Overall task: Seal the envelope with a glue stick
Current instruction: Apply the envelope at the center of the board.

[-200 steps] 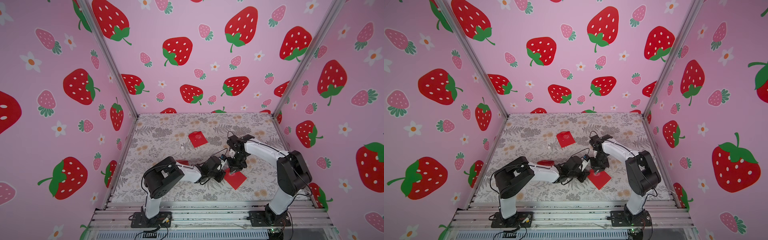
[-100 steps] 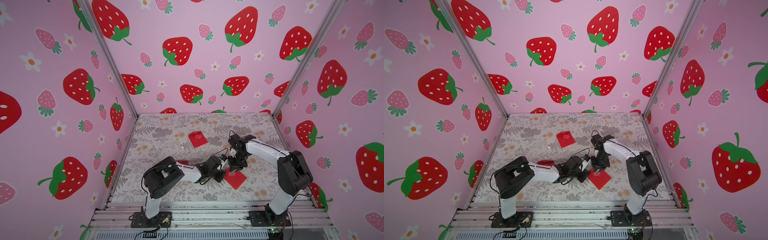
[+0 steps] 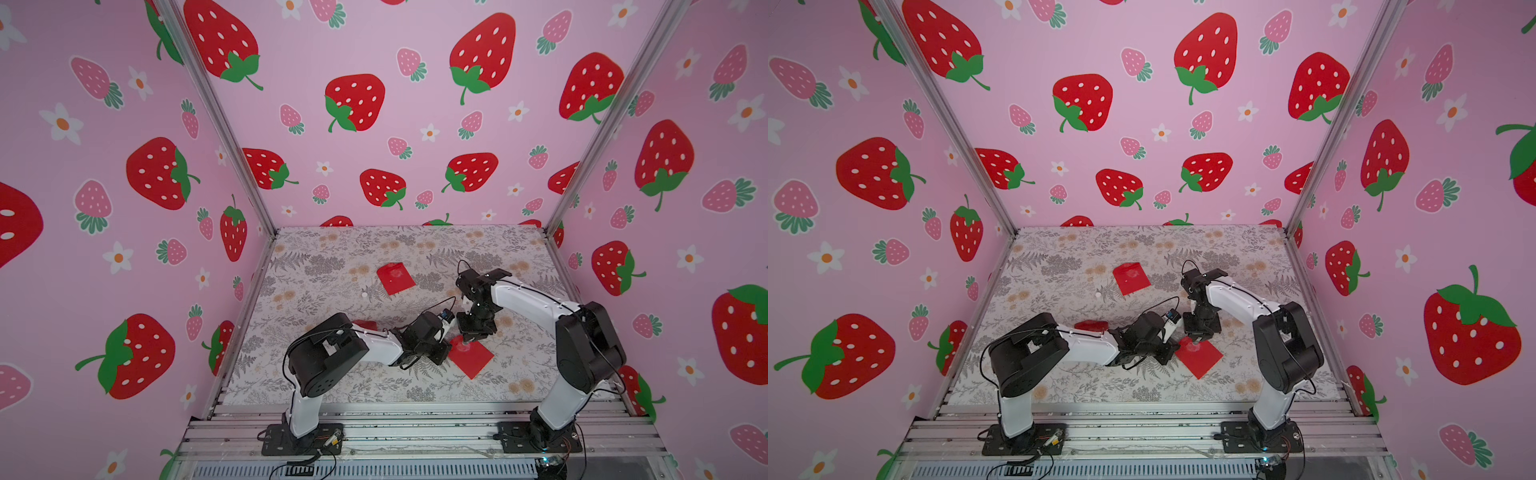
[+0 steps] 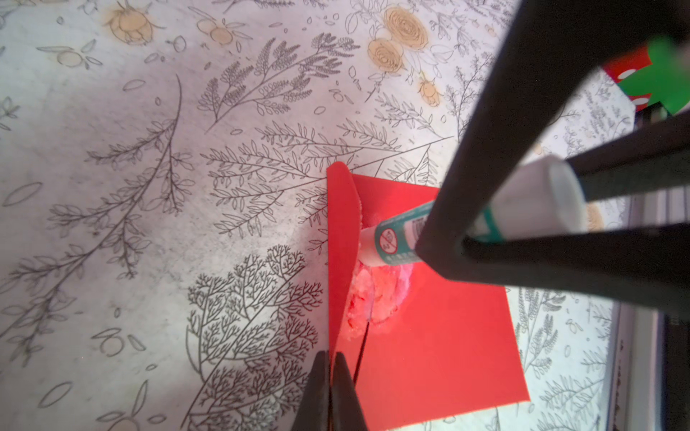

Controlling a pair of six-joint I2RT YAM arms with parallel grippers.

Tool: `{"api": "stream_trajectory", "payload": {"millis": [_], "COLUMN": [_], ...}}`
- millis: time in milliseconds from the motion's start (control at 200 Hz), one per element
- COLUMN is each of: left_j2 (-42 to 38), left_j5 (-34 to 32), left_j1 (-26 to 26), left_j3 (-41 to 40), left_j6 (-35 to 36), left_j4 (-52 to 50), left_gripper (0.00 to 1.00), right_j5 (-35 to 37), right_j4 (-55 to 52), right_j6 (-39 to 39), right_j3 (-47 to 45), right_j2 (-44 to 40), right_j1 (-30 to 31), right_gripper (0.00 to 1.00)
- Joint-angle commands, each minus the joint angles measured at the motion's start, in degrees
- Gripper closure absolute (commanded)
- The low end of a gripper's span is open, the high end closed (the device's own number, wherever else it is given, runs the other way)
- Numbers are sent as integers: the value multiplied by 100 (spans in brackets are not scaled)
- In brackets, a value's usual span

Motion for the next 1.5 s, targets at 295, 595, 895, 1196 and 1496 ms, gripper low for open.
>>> {"api": "stream_trajectory", "payload": {"millis": [295,595,895,1196,1496], "left_j2": [255,246,242,237,255], "left_j5": [17,13,-9,-29,-11], "left_j1": [-15,-15,-15,-12,-15], "left_j3": [55,47,55,42,55], "left_j6": [39,43,45,47,44], "left_j4": [-423,-422,-440,-431,-441], "left_gripper": [100,100,100,100,100], "right_j5": [-667,754,-1593,409,49], "right_j4": [-122,-689,35,-973,-921], "right_j6": [-58,-42,-148,-87,-161], "right_j3": [-117,-58,-254,43,51], "right_j2": [-1,136,-74,-45,-5], "right_j1": [-5,-3,-8,-9,-2], "right_gripper": [100,100,100,100,100]}}
